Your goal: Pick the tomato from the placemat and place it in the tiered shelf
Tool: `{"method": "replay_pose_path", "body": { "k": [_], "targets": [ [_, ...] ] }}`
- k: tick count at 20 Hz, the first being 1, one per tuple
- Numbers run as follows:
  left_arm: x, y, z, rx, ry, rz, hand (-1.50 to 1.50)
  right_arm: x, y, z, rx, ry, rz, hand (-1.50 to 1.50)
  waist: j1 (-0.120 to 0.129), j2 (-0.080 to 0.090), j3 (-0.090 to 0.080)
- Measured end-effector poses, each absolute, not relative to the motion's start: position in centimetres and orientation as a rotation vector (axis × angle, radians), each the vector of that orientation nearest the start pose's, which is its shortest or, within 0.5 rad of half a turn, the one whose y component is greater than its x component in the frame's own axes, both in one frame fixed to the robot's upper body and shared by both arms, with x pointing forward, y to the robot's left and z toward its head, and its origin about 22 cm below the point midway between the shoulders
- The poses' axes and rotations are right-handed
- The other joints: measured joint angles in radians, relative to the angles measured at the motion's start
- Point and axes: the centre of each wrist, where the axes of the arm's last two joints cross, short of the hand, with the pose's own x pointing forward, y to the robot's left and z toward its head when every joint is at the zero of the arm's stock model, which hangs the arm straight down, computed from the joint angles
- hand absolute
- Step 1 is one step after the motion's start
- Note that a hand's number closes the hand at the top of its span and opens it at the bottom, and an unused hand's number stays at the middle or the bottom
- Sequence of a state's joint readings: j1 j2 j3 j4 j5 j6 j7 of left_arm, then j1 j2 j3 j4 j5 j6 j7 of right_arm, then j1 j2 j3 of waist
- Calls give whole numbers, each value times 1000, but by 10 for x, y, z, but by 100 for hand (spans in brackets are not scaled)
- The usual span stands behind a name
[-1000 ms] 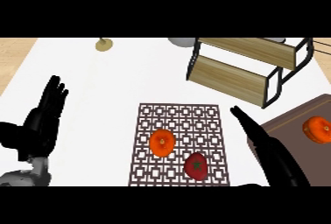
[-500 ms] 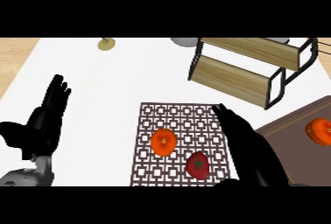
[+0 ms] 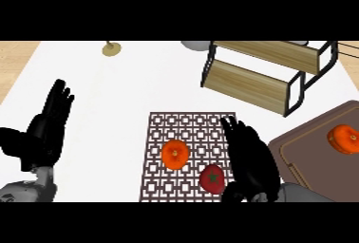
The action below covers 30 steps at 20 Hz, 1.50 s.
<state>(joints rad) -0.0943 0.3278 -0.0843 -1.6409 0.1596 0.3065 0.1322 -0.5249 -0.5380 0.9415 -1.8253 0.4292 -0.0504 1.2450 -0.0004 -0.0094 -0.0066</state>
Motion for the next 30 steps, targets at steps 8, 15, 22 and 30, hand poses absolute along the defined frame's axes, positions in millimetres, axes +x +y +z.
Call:
{"method": "replay_pose_path", "body": {
  "k": [8,15,22,30],
  "targets": [
    [257,271,58,256,-1593,41,0,219,-92,78,-835,-964,1117,-150,-9,0,3],
    [254,273,57,254,-1601,47,0,209,-80,62,-841,-927,1121,-150,-7,3,5],
    [255,274,58,252,-1601,39,0,202,-77,54,-854,-927,1093,-150,-5,6,6],
    [257,272,51,252,-1604,42,0,209,-73,33,-880,-908,1078,-150,0,8,6]
  ]
}}
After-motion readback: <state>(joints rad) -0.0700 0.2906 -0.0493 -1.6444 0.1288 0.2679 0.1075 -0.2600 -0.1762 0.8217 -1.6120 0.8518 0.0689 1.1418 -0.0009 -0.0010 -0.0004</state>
